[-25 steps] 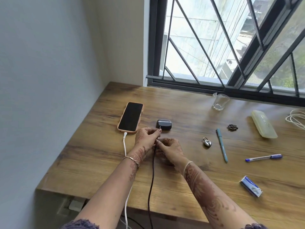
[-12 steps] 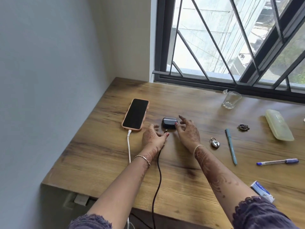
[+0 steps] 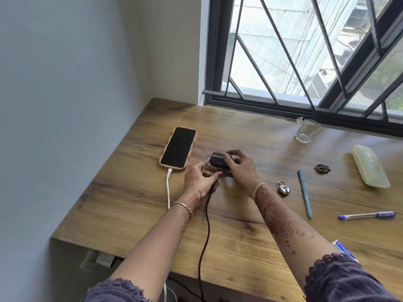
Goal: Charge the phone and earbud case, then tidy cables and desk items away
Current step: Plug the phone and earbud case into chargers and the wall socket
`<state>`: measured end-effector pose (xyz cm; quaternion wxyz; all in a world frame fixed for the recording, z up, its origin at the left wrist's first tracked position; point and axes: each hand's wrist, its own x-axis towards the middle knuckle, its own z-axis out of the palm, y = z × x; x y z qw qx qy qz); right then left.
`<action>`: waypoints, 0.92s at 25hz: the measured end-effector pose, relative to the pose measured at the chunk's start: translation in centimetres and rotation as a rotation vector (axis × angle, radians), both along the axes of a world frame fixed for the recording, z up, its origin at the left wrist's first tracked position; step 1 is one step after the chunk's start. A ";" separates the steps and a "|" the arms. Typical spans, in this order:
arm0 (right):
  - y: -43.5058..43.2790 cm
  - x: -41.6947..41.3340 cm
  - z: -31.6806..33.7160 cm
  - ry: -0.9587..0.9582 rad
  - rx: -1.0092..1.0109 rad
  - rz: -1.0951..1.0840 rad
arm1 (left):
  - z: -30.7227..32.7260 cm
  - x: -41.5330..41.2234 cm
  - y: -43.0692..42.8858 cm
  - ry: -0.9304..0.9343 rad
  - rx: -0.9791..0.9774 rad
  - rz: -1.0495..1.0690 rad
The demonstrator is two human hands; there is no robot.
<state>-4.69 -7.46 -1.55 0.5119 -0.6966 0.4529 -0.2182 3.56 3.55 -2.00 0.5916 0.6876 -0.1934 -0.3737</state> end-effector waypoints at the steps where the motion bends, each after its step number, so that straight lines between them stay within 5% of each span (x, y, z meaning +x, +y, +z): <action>1: 0.1 0.0 0.1 -0.093 0.089 -0.019 | 0.0 -0.1 0.1 0.019 -0.021 0.010; 5: 0.2 -0.2 0.3 -0.282 0.324 -0.044 | 0.1 0.0 0.3 0.076 -0.010 0.026; 10: -0.2 -0.3 -0.2 -0.242 0.335 -0.059 | 1.1 0.4 0.7 0.293 -0.061 0.007; 23: 0.0 -0.6 0.4 -0.329 0.405 0.005 | 1.8 0.6 0.6 0.369 0.001 -0.036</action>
